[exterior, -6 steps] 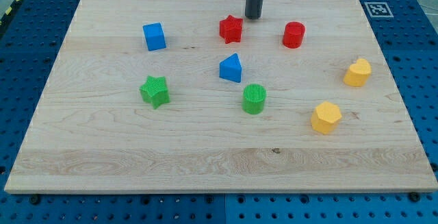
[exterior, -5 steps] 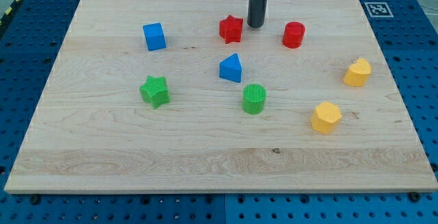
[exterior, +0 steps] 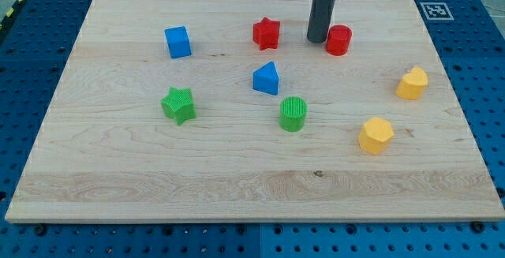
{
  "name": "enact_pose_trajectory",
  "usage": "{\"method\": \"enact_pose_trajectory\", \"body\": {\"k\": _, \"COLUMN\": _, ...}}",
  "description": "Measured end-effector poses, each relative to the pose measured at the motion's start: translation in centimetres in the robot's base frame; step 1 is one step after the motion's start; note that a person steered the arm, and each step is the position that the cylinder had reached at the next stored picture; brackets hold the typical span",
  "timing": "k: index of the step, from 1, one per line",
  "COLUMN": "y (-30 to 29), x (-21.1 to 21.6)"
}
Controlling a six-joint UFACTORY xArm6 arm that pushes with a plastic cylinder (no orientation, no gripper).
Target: Move red circle towards center right
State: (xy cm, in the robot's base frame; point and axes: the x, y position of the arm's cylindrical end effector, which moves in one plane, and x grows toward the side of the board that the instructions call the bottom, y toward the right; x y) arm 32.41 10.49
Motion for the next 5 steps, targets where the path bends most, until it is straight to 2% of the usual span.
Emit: {"method": "enact_pose_trajectory", "body": {"k": 5, "y": 6.9, "x": 0.1}}
